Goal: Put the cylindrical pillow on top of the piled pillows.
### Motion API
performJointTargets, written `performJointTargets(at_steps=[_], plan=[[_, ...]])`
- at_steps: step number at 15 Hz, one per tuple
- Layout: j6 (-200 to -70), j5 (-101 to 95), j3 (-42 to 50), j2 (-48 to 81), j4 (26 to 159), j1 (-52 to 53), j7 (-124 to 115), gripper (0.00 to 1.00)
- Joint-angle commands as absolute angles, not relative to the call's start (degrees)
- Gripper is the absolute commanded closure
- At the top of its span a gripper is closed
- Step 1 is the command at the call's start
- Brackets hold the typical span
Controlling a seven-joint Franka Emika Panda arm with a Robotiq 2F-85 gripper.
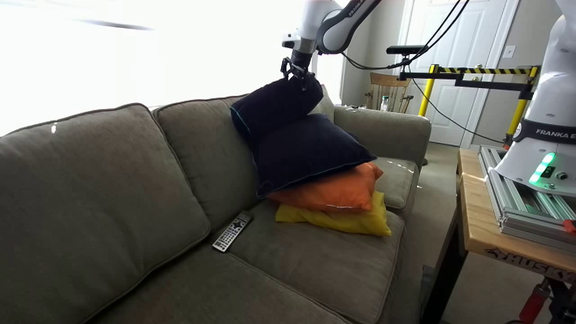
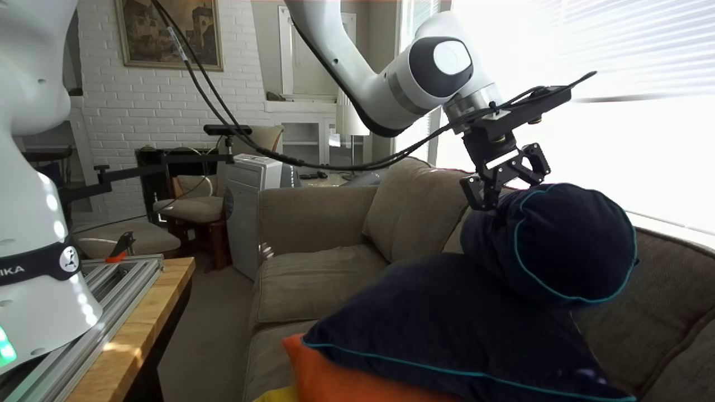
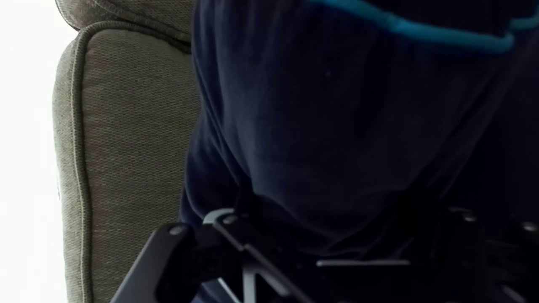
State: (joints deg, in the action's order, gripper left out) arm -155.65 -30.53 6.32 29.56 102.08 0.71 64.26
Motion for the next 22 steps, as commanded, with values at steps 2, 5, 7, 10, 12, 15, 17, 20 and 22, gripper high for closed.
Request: performJointTargets(at_steps=[2, 5, 7, 10, 12, 15, 17, 20, 22], plan=[[-149.2, -32.1, 6.1, 29.5, 100.3, 2.5, 61.5, 0.0], [-146.7, -32.0, 5.5, 27.8, 100.1, 2.6, 61.2, 0.0], [-145.9, -32.3, 5.5, 26.6, 99.8, 3.0, 60.4, 0.0], [-146.2, -33.3, 5.8, 25.4, 99.4, 3.5, 58.9, 0.0], [-146.1, -33.2, 5.7, 24.4, 99.3, 3.8, 57.4, 0.0], [-145.0, -32.5, 5.3, 23.1, 99.4, 4.1, 54.8, 0.0], [-144.0, -32.6, 5.1, 22.5, 99.3, 4.2, 53.4, 0.0], [-142.0, -32.6, 4.7, 21.4, 99.4, 4.4, 51.0, 0.0], [-141.2, -32.5, 4.2, 20.9, 99.4, 4.3, 50.0, 0.0]])
